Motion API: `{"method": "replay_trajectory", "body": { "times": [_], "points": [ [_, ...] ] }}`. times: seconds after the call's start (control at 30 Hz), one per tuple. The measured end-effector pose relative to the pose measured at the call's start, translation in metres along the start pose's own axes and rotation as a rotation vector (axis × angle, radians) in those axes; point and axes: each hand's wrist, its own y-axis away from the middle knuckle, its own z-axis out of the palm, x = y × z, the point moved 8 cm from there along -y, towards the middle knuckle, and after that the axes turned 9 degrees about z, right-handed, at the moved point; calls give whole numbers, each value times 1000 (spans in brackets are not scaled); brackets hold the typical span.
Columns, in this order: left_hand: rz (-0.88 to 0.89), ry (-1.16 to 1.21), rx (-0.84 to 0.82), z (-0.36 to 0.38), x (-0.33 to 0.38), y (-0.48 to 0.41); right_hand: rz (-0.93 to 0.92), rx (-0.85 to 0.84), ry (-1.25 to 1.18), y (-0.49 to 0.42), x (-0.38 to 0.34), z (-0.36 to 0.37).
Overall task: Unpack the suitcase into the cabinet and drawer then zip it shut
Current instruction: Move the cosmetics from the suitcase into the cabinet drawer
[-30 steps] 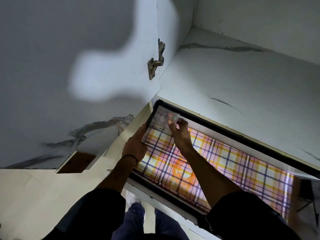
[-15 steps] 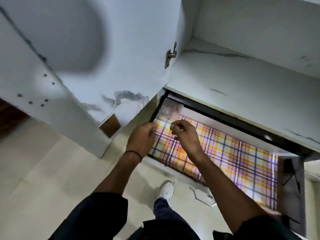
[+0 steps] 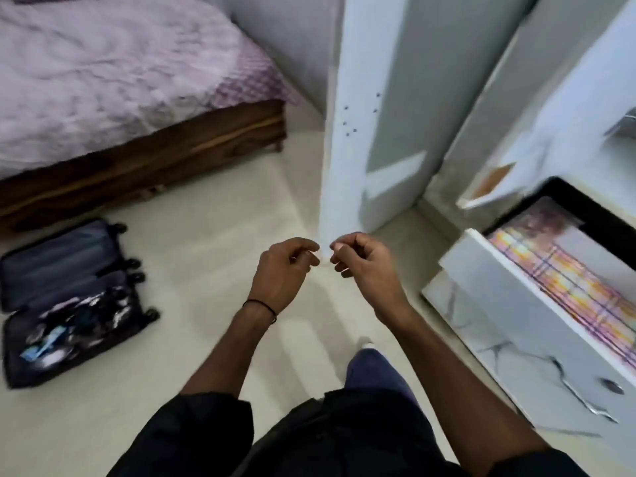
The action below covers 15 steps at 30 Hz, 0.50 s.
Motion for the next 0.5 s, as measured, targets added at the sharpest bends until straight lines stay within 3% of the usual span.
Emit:
{"method": "replay_trajectory", "body": {
  "times": [0.3, 0.5],
  "points": [
    [-240, 60, 498, -227, -138, 103, -36, -464, 243, -6, -14, 277],
    [-364, 54, 689, -367, -225, 140, -18, -670, 292, -25, -14, 471]
  ]
}}
